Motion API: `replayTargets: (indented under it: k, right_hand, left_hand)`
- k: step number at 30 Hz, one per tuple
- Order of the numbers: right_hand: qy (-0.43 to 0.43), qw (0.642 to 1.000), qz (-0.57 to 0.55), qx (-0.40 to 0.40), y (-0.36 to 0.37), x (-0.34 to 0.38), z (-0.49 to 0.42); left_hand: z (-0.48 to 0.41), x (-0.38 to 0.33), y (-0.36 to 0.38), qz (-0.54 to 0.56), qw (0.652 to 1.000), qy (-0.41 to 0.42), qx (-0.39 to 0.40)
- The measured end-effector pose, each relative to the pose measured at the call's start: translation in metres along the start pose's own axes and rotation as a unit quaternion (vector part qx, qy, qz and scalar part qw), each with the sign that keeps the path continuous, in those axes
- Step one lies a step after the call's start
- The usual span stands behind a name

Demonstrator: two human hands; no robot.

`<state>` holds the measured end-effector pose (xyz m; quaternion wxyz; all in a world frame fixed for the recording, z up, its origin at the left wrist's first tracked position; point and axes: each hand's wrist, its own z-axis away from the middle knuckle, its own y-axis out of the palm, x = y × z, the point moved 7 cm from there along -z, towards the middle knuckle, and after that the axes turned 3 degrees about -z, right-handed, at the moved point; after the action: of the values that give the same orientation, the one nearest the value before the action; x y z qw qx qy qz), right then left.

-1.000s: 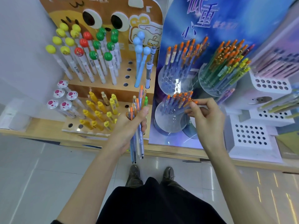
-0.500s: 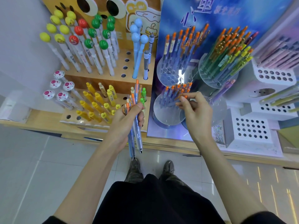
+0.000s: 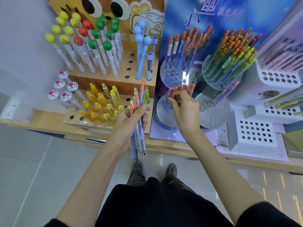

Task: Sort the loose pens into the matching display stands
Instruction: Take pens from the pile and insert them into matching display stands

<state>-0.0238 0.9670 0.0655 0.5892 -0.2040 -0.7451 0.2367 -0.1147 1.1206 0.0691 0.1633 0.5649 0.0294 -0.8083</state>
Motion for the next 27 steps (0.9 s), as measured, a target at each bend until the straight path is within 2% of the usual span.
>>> replayTargets:
  k: [3,7,12,14,19,23,27]
  right_hand:
    - [0.074,0.993,-0.095,0.015,-0.009,-0.005,0.011]
    - [0.107,0.983,-0.150,0.028,-0.026,-0.003,0.022]
    - [0.164,0.930,-0.281,0.174,-0.011,0.029,0.021]
    - [0.169,0.916,-0.302,0.204,-0.004,0.040,0.021]
    - [0.167,0.908,-0.338,0.181,-0.002,0.041,0.020]
    - [0.183,0.899,-0.370,0.147,-0.013,0.036,0.020]
    - [0.212,0.884,-0.404,0.102,-0.030,0.032,0.014]
  left_hand:
    - [0.000,-0.001,0.002,0.011,1.000,-0.007,0.013]
    - [-0.002,0.001,0.008,0.009,0.999,-0.013,0.029]
    - [-0.003,0.002,0.019,-0.034,0.998,-0.011,0.053]
    - [-0.003,0.004,0.024,-0.049,0.996,-0.013,0.073]
    - [0.000,0.004,0.031,-0.028,0.997,-0.020,0.074]
    - [-0.004,0.005,0.028,0.024,0.999,-0.028,0.028]
    - [-0.012,0.003,0.019,-0.005,1.000,-0.001,-0.004]
